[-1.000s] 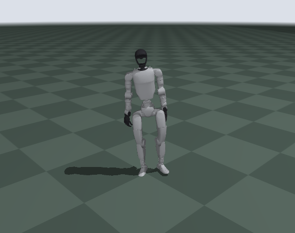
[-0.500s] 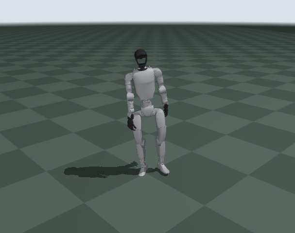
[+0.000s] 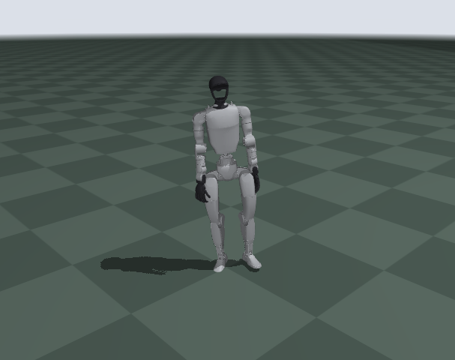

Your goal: Upper body actions

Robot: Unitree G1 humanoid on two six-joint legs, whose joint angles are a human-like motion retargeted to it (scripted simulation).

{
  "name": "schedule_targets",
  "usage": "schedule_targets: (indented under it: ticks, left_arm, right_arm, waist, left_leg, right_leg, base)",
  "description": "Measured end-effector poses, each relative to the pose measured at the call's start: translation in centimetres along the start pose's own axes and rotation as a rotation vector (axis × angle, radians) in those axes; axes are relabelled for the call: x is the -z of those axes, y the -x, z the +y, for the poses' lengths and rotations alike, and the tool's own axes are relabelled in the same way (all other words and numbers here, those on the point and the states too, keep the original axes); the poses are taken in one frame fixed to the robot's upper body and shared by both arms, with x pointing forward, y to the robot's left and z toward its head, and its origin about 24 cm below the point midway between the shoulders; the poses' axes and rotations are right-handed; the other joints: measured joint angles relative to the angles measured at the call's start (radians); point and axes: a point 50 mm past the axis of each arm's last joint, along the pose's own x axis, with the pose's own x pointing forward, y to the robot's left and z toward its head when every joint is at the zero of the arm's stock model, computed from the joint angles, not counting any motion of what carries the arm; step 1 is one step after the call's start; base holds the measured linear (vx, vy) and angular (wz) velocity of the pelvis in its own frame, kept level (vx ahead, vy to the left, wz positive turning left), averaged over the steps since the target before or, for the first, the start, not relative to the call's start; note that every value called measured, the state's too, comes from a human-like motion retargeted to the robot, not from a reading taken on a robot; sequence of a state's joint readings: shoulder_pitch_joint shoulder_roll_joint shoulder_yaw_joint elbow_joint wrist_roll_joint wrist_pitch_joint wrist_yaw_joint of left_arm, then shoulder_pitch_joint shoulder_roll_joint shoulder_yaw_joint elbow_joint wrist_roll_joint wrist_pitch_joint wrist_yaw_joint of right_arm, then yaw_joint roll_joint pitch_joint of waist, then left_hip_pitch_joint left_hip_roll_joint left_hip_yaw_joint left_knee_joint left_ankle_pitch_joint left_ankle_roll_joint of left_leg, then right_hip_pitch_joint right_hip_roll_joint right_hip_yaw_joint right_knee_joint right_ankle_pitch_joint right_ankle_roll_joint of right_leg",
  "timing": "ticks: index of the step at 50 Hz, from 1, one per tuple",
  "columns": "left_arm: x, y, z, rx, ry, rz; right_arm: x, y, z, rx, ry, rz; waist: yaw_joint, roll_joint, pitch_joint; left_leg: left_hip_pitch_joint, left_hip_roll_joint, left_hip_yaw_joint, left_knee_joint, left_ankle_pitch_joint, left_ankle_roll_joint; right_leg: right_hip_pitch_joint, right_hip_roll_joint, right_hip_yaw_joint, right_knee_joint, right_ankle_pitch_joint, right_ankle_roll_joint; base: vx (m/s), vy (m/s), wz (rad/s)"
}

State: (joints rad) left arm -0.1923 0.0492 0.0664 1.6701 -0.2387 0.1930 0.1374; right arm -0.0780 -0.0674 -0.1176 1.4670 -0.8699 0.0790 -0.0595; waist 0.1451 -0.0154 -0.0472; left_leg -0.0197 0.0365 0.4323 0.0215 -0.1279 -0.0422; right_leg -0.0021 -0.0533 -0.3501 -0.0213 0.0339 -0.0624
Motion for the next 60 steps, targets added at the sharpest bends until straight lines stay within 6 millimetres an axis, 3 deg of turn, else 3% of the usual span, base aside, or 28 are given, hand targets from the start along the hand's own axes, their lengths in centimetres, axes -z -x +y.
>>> schedule_targets:
  ticks: [4,8,10,12,15,17,20,23,26,29,33,35,37,40,43,45,48,51,53,55,58,60]
  left_arm:
    - [-11.2,4.8,-5.4,0.126,-0.157,-0.396]
    - [-18.9,11.0,-7.9,0.087,-0.319,-0.779]
    - [-21.3,13.4,-7.7,0.015,-0.363,-0.908]
    - [-22.4,14.5,-7.3,-0.046,-0.363,-0.966]
    - [-22.2,14.1,-6.8,-0.054,-0.313,-0.964]
    - [-20.2,11.9,-6.7,-0.013,-0.276,-0.879]
    - [-14.7,7.0,-5.9,0.053,-0.249,-0.629]
    - [-6.3,2.2,-3.2,0.080,-0.211,-0.250]
    - [4.1,-0.5,0.1,0.085,-0.119,0.135]
    - [14.5,-0.5,2.5,0.091,-0.017,0.444]
    - [25.0,2.3,4.3,0.123,0.042,0.719]
    - [28.5,3.9,5.2,0.126,0.043,0.804]
    - [30.4,5.0,6.1,0.115,0.032,0.859]
    - [30.7,5.3,7.1,0.086,0.015,0.873]
    - [27.0,3.3,7.3,0.048,0.005,0.783]
    - [23.0,1.7,7.1,0.010,-0.018,0.681]
    - [14.2,-0.5,5.8,-0.046,-0.117,0.459]
    - [4.0,-0.6,2.2,-0.021,-0.232,0.174]
    - [-2.4,0.9,-0.9,0.035,-0.282,-0.031]
    - [-8.3,3.3,-4.2,0.095,-0.294,-0.249]
    - [-15.2,8.3,-8.4,0.173,-0.233,-0.572]
    - [-18.4,12.0,-10.9,0.239,-0.182,-0.768]
  right_arm:
    - [9.5,2.0,5.7,-0.129,-0.057,0.375]
    - [16.3,5.4,9.8,-0.210,-0.178,0.629]
    - [18.8,7.0,11.0,-0.225,-0.253,0.724]
    - [20.3,7.9,11.4,-0.210,-0.318,0.784]
    - [21.3,8.4,11.2,-0.157,-0.374,0.829]
    - [20.8,8.1,11.0,-0.138,-0.387,0.827]
    - [18.5,6.5,10.0,-0.164,-0.391,0.766]
    - [13.5,3.7,7.0,-0.218,-0.343,0.593]
    - [6.0,1.1,2.6,-0.250,-0.236,0.326]
    - [-3.1,0.4,-1.4,-0.254,-0.109,0.004]
    - [-14.4,3.1,-5.0,-0.223,0.019,-0.396]
    - [-18.5,5.3,-6.3,-0.190,0.073,-0.550]
    - [-21.4,7.3,-7.6,-0.135,0.144,-0.684]
    - [-23.8,9.7,-9.0,-0.005,0.256,-0.836]
    - [-23.5,9.8,-9.3,0.145,0.320,-0.892]
    - [-21.9,8.4,-8.6,0.195,0.328,-0.852]
    - [-16.7,4.6,-6.4,0.133,0.304,-0.639]
    - [-8.5,1.1,-2.8,-0.053,0.262,-0.283]
    - [-2.1,0.2,0.0,-0.188,0.220,-0.011]
    - [4.1,0.7,2.7,-0.283,0.160,0.253]
    - [11.9,3.3,6.2,-0.316,0.030,0.576]
    - [15.9,5.3,8.6,-0.321,-0.101,0.729]
  waist:
    - [-0.001,-0.019,0.001]
    - [-0.035,-0.016,-0.013]
    - [-0.055,-0.007,-0.020]
    - [-0.073,0.002,-0.019]
    - [-0.084,0.013,-0.016]
    - [-0.076,0.018,-0.020]
    - [-0.061,0.025,-0.034]
    - [-0.062,0.033,-0.041]
    - [-0.078,0.045,-0.040]
    - [-0.086,0.056,-0.033]
    - [-0.086,0.063,-0.023]
    - [-0.087,0.060,-0.016]
    - [-0.092,0.054,-0.011]
    - [-0.097,0.044,-0.011]
    - [-0.099,0.033,-0.019]
    - [-0.095,0.022,-0.028]
    - [-0.084,0.010,-0.037]
    - [-0.075,0.001,-0.039]
    - [-0.068,-0.005,-0.042]
    - [-0.066,-0.010,-0.045]
    - [0.004,-0.013,-0.047]
    - [-0.110,-0.001,-0.036]
  left_leg:
    - [-0.008,-0.003,-0.010,0.006,-0.001,0.002]
    - [-0.018,0.002,-0.007,0.015,-0.008,0.001]
    - [-0.019,0.005,0.001,0.017,-0.011,0.000]
    - [-0.018,0.008,0.011,0.020,-0.015,-0.002]
    - [-0.015,0.009,0.023,0.023,-0.020,-0.005]
    - [-0.011,0.007,0.029,0.022,-0.022,-0.004]
    - [-0.009,0.003,0.028,0.017,-0.025,-0.002]
    - [0.002,-0.002,0.031,0.006,-0.024,0.002]
    - [0.017,0.002,0.051,-0.004,-0.026,0.000]
    - [0.036,0.009,0.090,-0.012,-0.030,-0.005]
    - [0.052,0.020,0.121,-0.016,-0.033,-0.011]
    - [0.055,0.024,0.116,-0.014,-0.033,-0.013]
    - [0.053,0.025,0.101,-0.011,-0.030,-0.013]
    - [0.046,0.026,0.079,-0.007,-0.023,-0.012]
    - [0.034,0.021,0.057,-0.005,-0.016,-0.010]
    - [0.026,0.016,0.044,-0.004,-0.012,-0.008]
    - [0.015,0.010,0.024,0.001,-0.007,-0.005]
    - [0.009,0.009,0.007,0.005,-0.004,-0.002]
    - [0.005,0.012,0.004,0.009,-0.003,-0.001]
    - [0.001,0.015,0.007,0.012,-0.004,-0.001]
    - [0.008,0.034,0.095,0.014,-0.015,-0.009]
    - [-0.012,0.018,-0.013,0.018,-0.003,0.001]
  right_leg:
    - [0.006,-0.007,-0.009,-0.005,0.000,0.005]
    - [-0.001,-0.006,-0.006,-0.011,0.003,0.003]
    - [-0.006,-0.004,0.001,-0.010,0.003,0.000]
    - [-0.010,-0.004,0.010,-0.009,0.004,-0.002]
    - [-0.015,-0.005,0.022,-0.007,0.004,-0.005]
    - [-0.017,-0.006,0.027,-0.005,0.004,-0.006]
    - [-0.021,-0.007,0.026,-0.001,0.002,-0.005]
    - [-0.025,-0.006,0.029,0.004,0.002,-0.003]
    - [-0.035,0.001,0.050,0.009,0.011,-0.004]
    - [-0.050,0.011,0.088,0.017,0.022,-0.005]
    - [-0.060,0.025,0.117,0.022,0.032,-0.006]
    - [-0.055,0.026,0.114,0.024,0.033,-0.004]
    - [-0.047,0.023,0.100,0.024,0.031,-0.002]
    - [-0.037,0.020,0.080,0.023,0.027,0.001]
    - [-0.031,0.016,0.059,0.019,0.023,0.000]
    - [-0.027,0.012,0.046,0.016,0.020,-0.002]
    - [-0.017,0.009,0.026,0.008,0.017,-0.005]
    - [-0.005,0.008,0.008,0.001,0.015,-0.005]
    - [-0.003,0.008,0.005,0.000,0.013,-0.004]
    - [-0.006,0.007,0.009,0.001,0.012,-0.004]
    - [-0.044,0.014,0.097,0.026,0.012,-0.002]
    - [-0.042,0.005,-0.012,0.015,0.027,-0.014]
  base:
    - [-0.01,-0.01,0.04]
    - [0.00,0.00,0.00]
    - [0.02,0.05,-0.21]
    - [-0.01,0.04,-0.25]
    - [0.00,0.05,-0.22]
    - [0.05,0.05,-0.14]
    - [0.06,0.04,0.00]
    - [0.00,0.00,0.00]
    - [0.02,0.00,-0.34]
    - [0.03,0.00,-0.64]
    - [0.01,-0.01,-0.34]
    - [0.01,-0.03,0.09]
    - [0.01,-0.09,0.32]
    - [0.00,-0.09,0.36]
    - [0.00,-0.07,0.37]
    - [-0.01,-0.07,0.34]
    - [-0.04,-0.04,0.34]
    - [-0.06,-0.04,0.28]
    - [-0.06,-0.04,0.06]
    - [0.00,0.00,0.00]
    - [0.03,0.02,-0.95]
    - [0.02,0.04,1.63]
